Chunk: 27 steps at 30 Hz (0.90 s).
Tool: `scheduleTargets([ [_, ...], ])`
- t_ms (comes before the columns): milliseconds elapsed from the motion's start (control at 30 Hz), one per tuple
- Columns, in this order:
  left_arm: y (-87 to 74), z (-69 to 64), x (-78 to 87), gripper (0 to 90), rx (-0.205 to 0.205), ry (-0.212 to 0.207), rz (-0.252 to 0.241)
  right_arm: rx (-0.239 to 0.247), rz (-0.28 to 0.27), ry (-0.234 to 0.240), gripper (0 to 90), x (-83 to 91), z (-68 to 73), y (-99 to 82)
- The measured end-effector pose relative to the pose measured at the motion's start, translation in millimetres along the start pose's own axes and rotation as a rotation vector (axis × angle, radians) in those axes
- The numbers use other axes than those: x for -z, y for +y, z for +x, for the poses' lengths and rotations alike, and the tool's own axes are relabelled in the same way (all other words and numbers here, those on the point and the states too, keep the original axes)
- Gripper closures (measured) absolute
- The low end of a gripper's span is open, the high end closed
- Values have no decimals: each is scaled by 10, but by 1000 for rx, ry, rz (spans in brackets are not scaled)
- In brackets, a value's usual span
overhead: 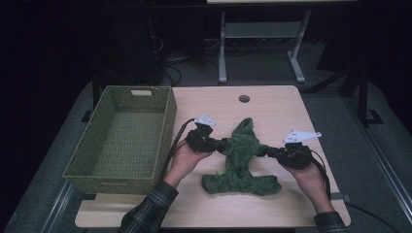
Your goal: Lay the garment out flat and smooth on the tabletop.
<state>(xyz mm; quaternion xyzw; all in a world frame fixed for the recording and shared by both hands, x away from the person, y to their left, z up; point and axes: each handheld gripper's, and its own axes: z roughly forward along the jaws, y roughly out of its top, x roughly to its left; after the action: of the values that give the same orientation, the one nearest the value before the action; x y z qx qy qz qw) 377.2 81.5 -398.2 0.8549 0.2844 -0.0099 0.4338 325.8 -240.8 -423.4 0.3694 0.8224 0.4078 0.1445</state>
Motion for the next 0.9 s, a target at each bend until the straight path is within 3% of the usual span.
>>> scheduleTargets([
  [133, -68, -4, 138, 853, 29, 74, 7, 40, -6, 23, 836, -1, 41, 177],
  [267, -195, 9, 141, 853, 53, 141, 60, 74, 24, 43, 835, -161, 94, 269],
  [567, -405, 127, -87, 851, 100, 173, 145, 71, 109, 76, 834, -494, 96, 228],
  [633, -437, 161, -142, 850, 93, 169, 187, 61, 129, 77, 832, -537, 93, 197],
  [733, -482, 181, -213, 845, 90, 164, 210, 64, 153, 83, 832, -599, 75, 154],
  [900, -491, 194, -222, 782, 95, 168, 198, 63, 179, 92, 815, -656, 79, 122],
])
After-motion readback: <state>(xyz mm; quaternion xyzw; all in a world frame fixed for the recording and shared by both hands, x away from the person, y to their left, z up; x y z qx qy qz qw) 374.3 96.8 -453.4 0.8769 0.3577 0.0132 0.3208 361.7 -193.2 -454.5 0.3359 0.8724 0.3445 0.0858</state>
